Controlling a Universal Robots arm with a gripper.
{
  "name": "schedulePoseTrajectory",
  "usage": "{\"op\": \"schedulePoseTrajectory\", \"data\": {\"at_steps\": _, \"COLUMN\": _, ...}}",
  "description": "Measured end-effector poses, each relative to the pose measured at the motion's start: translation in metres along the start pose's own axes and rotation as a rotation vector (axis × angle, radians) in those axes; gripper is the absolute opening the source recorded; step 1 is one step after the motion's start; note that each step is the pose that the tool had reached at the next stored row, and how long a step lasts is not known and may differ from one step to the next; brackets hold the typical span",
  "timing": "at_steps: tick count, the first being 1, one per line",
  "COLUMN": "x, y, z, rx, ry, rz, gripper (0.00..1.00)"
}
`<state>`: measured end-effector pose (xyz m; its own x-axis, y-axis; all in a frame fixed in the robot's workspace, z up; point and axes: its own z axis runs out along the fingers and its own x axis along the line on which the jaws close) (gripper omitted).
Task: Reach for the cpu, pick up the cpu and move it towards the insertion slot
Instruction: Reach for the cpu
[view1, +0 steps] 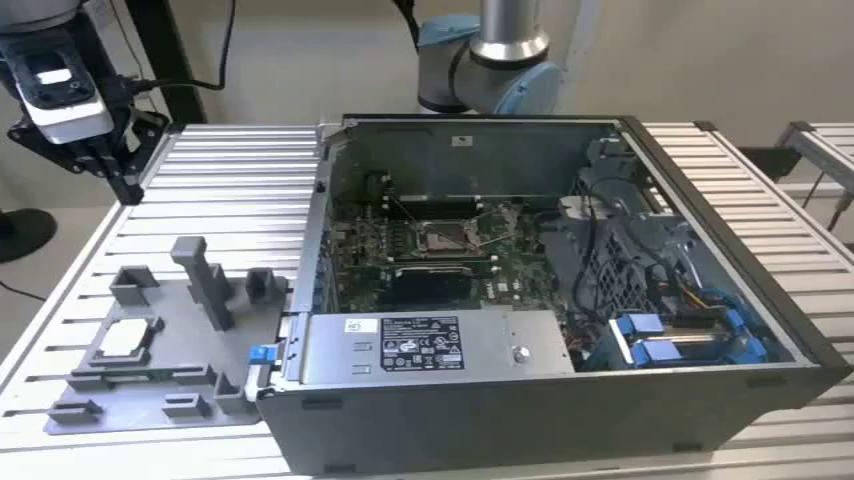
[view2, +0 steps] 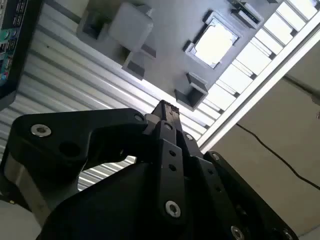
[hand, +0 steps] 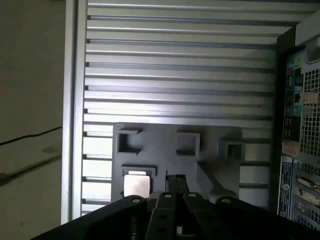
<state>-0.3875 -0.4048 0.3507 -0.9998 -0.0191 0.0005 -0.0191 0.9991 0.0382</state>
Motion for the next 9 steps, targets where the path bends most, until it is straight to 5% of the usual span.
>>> {"op": "schedulePoseTrajectory", "data": {"at_steps": 9, "x": 0.0000, "y": 0.0000, "z": 0.0000, "rx": 0.0000, "ry": 0.0000, "rz": 0.000, "gripper": 0.00}}
